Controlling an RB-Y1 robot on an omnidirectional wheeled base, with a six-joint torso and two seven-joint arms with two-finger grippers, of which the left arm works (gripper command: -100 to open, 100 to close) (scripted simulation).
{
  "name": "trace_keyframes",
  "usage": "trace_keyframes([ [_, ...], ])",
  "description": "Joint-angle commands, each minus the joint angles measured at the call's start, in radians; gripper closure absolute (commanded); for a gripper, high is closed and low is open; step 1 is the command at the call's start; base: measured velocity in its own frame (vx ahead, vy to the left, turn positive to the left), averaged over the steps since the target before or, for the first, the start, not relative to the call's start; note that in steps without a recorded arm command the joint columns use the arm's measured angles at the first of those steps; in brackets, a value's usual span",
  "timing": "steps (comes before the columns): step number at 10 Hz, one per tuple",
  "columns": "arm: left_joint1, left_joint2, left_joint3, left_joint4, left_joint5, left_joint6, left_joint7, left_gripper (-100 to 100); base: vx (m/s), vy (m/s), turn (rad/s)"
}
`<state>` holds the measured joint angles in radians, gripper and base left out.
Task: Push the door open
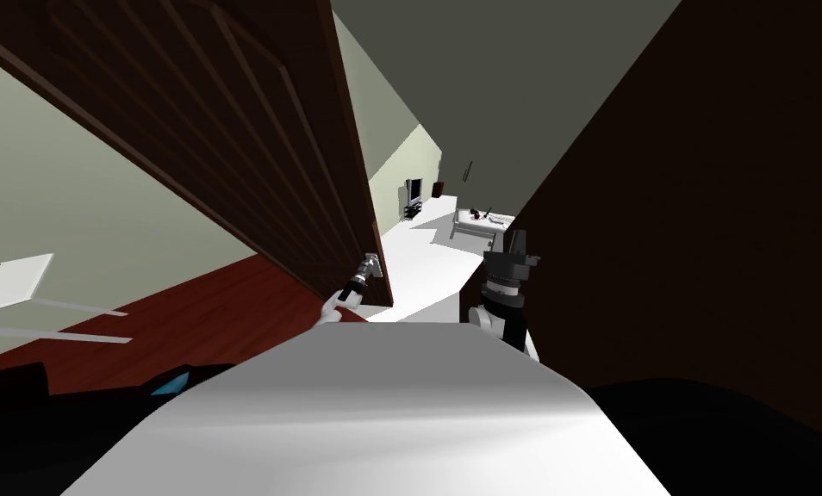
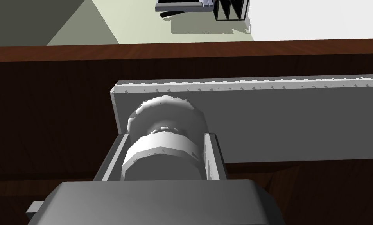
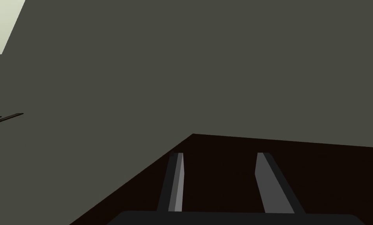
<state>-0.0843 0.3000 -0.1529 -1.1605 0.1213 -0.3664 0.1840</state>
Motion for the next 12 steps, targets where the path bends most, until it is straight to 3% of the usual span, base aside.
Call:
trace_keyframes([
  [1,-0.01,0.004,0.031,0.007,0.003,0.0,-0.007,100,0.086,-0.078,0.046],
  [12,-0.06,-0.037,0.157,0.094,0.01,0.007,-0.05,100,0.108,-0.091,0.043],
])
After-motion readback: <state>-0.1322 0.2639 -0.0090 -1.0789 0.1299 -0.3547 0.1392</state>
